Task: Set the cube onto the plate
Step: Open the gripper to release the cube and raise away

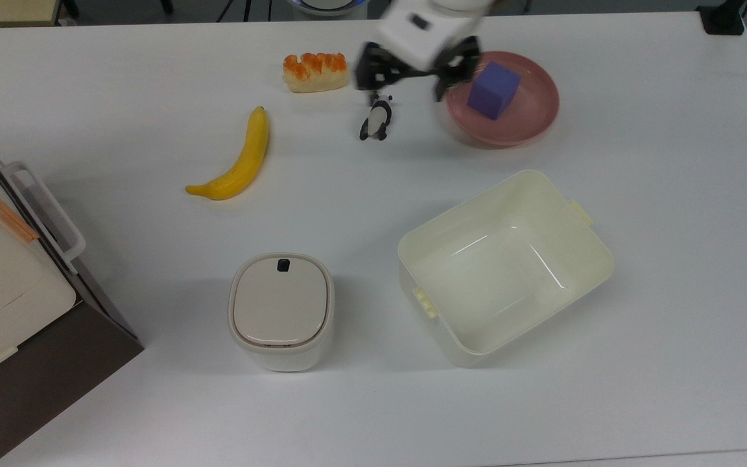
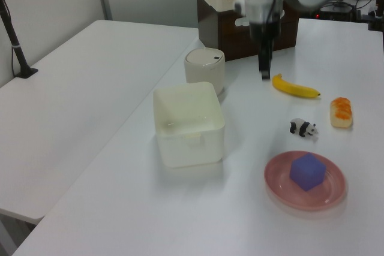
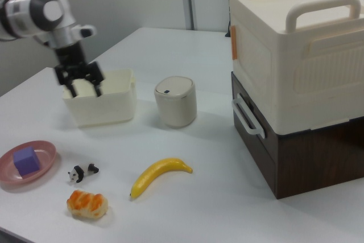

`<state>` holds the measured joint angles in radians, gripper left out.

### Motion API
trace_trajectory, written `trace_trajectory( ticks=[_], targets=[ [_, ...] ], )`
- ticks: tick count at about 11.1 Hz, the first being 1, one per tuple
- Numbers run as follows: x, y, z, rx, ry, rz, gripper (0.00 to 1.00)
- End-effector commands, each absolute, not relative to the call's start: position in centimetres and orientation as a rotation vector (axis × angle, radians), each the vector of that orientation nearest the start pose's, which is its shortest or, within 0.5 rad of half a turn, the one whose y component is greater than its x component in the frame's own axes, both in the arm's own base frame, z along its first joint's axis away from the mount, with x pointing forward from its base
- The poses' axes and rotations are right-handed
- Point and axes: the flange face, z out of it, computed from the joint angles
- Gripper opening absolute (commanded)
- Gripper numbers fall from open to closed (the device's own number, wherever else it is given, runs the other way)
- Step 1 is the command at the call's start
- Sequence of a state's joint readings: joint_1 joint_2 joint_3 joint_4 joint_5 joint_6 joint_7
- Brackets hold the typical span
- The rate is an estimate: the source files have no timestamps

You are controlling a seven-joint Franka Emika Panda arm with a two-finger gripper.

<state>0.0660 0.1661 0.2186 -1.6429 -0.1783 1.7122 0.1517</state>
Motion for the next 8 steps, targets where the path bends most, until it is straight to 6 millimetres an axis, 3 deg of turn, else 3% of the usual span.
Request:
trace_trajectory(
  ticks=[1, 3, 4, 8],
  targets=[
    [57.5, 5.8, 56.6, -3.282, 0.002, -0.003, 1.00],
    [56.4, 1.7, 59.3, -3.251, 0.133, -0.052, 1.00],
    [55.9, 0.3, 59.6, -3.249, 0.172, -0.028, 1.00],
    [55.1, -0.3, 60.4, -3.248, 0.181, 0.016, 1.00]
  ],
)
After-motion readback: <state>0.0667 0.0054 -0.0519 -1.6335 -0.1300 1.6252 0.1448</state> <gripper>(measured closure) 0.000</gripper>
